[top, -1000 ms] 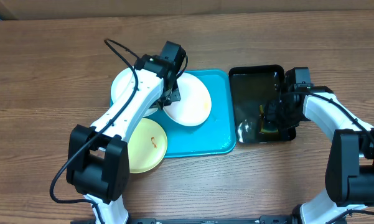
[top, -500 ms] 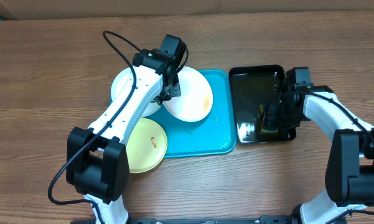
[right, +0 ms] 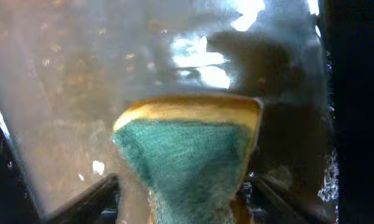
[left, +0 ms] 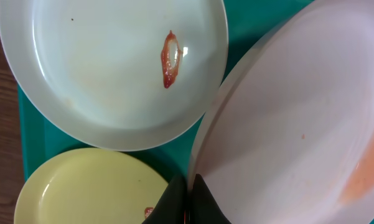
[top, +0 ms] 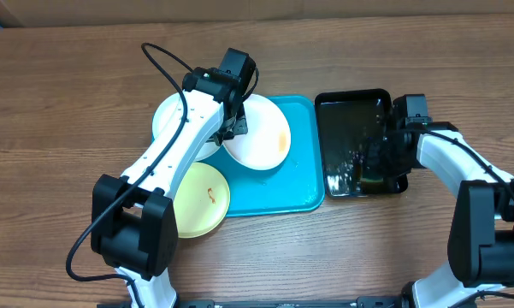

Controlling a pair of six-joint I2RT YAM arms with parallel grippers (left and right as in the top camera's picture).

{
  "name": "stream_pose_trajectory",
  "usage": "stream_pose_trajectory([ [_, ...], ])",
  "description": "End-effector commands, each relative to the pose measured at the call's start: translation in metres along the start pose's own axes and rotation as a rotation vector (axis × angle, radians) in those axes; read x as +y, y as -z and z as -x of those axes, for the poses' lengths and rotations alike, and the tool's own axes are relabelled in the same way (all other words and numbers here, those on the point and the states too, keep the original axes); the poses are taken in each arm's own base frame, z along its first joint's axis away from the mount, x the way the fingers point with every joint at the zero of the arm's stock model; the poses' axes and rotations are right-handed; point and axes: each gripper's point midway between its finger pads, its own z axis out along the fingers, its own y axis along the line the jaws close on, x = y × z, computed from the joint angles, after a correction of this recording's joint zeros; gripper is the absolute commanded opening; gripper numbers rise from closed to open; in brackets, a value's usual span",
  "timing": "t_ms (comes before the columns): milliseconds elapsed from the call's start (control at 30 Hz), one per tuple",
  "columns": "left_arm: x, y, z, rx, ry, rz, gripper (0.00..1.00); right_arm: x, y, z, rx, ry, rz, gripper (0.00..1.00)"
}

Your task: Clean dirty plates on tray and stack at the side

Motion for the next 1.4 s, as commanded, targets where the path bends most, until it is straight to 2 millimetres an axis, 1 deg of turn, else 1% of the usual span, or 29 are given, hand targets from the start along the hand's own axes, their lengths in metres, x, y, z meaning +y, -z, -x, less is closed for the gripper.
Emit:
stream_pose_trajectory([
  [0, -0.002, 0.018, 0.011, -0.056, -0.013, -0.020, 0.04, 0.000, -0.002, -0.005, 0.025, 0.002, 0.009, 0.84],
  [33, -0.002, 0.018, 0.011, -0.056, -0.013, -0.020, 0.04, 0.000, -0.002, -0.006, 0.030, 0.001, 0.007, 0.87],
  [100, -0.002, 0.018, 0.010, -0.056, -0.013, -0.020, 0.04, -0.003, -0.002, -0.012, 0.052, -0.004, -0.009, 0.87],
  [133, -0.002, 0.018, 0.010, -0.055, -0.013, -0.020, 0.04, -0.004, -0.002, -0.015, 0.064, -0.006, -0.015, 0.84],
  [167, -0.001, 0.018, 0.010, -0.053, -0.014, -0.019, 0.04, -0.006, -0.002, -0.019, 0.078, -0.009, -0.022, 0.63],
  [200, -0.001, 0.018, 0.009, -0.052, -0.014, -0.018, 0.04, -0.007, -0.003, -0.023, 0.089, -0.011, -0.024, 0.49],
  [233, -0.001, 0.018, 0.009, -0.050, -0.014, -0.017, 0.04, -0.008, -0.006, -0.028, 0.101, -0.014, -0.026, 0.44],
  [267, -0.001, 0.018, 0.009, -0.050, -0.014, -0.017, 0.04, -0.010, -0.008, -0.032, 0.110, -0.016, -0.028, 0.48],
  [300, -0.001, 0.018, 0.009, -0.049, -0.015, -0.016, 0.04, -0.011, -0.011, -0.037, 0.116, -0.017, -0.029, 0.65],
  [333, -0.001, 0.018, 0.009, -0.050, -0.015, -0.017, 0.04, -0.012, -0.013, -0.039, 0.118, -0.017, -0.029, 0.87],
  [367, -0.001, 0.018, 0.009, -0.050, -0.015, -0.016, 0.04, -0.013, -0.014, -0.041, 0.120, -0.018, -0.030, 0.92],
  [400, -0.001, 0.018, 0.009, -0.050, -0.014, -0.016, 0.04, -0.013, -0.014, -0.041, 0.121, -0.018, -0.030, 0.89],
  [433, -0.001, 0.018, 0.009, -0.050, -0.014, -0.016, 0.04, -0.012, -0.014, -0.041, 0.120, -0.017, -0.029, 0.65],
  [467, -0.001, 0.018, 0.009, -0.050, -0.014, -0.016, 0.04, -0.012, -0.013, -0.039, 0.117, -0.012, -0.028, 0.46],
  [500, -0.001, 0.018, 0.009, -0.050, -0.015, -0.015, 0.04, -0.011, -0.012, -0.037, 0.114, 0.004, -0.025, 0.44],
  [533, -0.001, 0.018, 0.009, -0.051, -0.014, -0.015, 0.04, -0.011, -0.012, -0.035, 0.108, 0.008, -0.025, 0.51],
  [567, 0.000, 0.018, 0.010, -0.053, -0.014, -0.011, 0.04, -0.010, -0.010, -0.032, 0.100, 0.010, -0.023, 0.65],
  [600, 0.001, 0.018, 0.010, -0.055, -0.016, -0.007, 0.04, -0.009, -0.009, -0.029, 0.096, 0.010, -0.022, 0.72],
  [700, 0.005, 0.018, 0.012, -0.054, -0.012, -0.004, 0.04, -0.007, -0.004, -0.022, 0.081, 0.014, -0.020, 0.86],
  [733, 0.005, 0.017, 0.012, -0.050, -0.009, -0.009, 0.04, -0.006, -0.003, -0.019, 0.075, 0.015, -0.020, 0.87],
  [800, 0.007, 0.016, 0.013, -0.045, 0.001, -0.020, 0.04, -0.004, 0.000, -0.013, 0.060, 0.016, -0.016, 0.94],
  [833, 0.009, 0.016, 0.015, -0.042, 0.009, -0.023, 0.04, -0.003, 0.001, -0.011, 0.055, 0.017, -0.014, 1.00],
  [1000, 0.019, 0.013, 0.019, -0.019, 0.037, -0.051, 0.04, 0.005, 0.014, 0.004, 0.033, 0.014, 0.003, 1.00],
  [1133, 0.017, 0.014, 0.024, -0.007, 0.023, -0.112, 0.04, 0.011, 0.030, 0.020, 0.004, 0.021, 0.009, 1.00],
  [1200, 0.015, 0.020, 0.029, -0.019, 0.017, -0.131, 0.04, 0.015, 0.040, 0.028, -0.005, 0.022, 0.011, 1.00],
  [1300, 0.009, 0.035, 0.040, -0.057, 0.005, -0.160, 0.04, 0.020, 0.058, 0.039, -0.020, 0.026, 0.010, 1.00],
  [1367, 0.001, 0.046, 0.045, -0.073, 0.000, -0.195, 0.04, 0.015, 0.066, 0.049, -0.045, 0.012, -0.026, 1.00],
])
